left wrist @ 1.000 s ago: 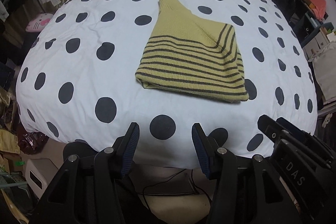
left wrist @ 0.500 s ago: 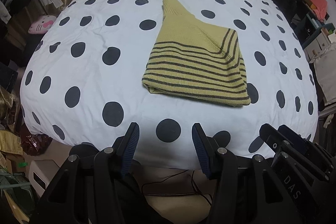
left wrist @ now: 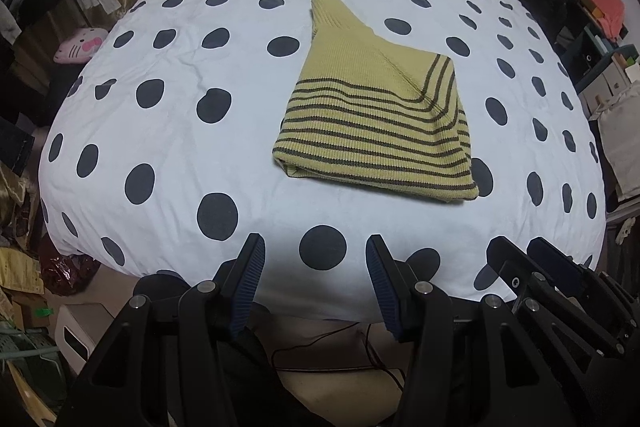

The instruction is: Fold large clothes

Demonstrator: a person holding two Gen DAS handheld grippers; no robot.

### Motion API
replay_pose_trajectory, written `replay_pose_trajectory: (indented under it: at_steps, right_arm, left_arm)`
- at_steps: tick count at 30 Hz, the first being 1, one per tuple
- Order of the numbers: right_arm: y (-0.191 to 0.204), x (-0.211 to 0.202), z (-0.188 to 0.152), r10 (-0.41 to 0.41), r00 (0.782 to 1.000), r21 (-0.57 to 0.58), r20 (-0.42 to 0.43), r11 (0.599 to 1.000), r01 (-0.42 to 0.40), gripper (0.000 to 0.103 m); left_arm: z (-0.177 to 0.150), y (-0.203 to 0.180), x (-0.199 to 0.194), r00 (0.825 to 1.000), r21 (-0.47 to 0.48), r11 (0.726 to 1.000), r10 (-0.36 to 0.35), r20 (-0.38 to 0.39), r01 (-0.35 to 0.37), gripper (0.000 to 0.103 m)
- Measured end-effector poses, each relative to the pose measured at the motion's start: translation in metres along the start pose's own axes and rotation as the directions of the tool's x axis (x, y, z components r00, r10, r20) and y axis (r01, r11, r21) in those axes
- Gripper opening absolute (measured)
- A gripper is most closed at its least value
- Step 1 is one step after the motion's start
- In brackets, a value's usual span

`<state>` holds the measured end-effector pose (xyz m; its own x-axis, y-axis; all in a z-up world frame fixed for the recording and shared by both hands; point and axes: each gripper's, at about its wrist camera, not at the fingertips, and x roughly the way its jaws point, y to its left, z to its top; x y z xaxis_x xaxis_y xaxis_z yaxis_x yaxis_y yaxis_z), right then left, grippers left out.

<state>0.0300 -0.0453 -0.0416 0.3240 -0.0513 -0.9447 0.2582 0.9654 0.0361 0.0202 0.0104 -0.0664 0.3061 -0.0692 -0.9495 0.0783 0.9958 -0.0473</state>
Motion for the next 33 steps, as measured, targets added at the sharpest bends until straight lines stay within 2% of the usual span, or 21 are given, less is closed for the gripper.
replay_pose_trajectory:
  at_steps: [16, 25, 33]
  right_arm:
    - [-0.004, -0.007, 0.001, -0.020, 1.000, -0.012, 0.021, 1.000, 0.020, 0.044]
    - [-0.009, -0.010, 0.004, -0.029, 0.999, -0.003, 0.029, 1.000, 0.029, 0.044]
    - [-0.011, -0.011, 0.009, -0.037, 0.999, -0.001, 0.033, 0.999, 0.037, 0.046]
  left_arm:
    - [0.002, 0.004, -0.006, 0.999, -0.020, 0.999, 0.041, 0.023, -0.040, 0.056]
    - [0.007, -0.003, -0.007, 0.999, -0.006, 0.999, 0.037, 0.035, -0.037, 0.058]
    - [0.013, -0.007, -0.010, 0.999, -0.005, 1.000, 0.005, 0.043, -0.005, 0.059]
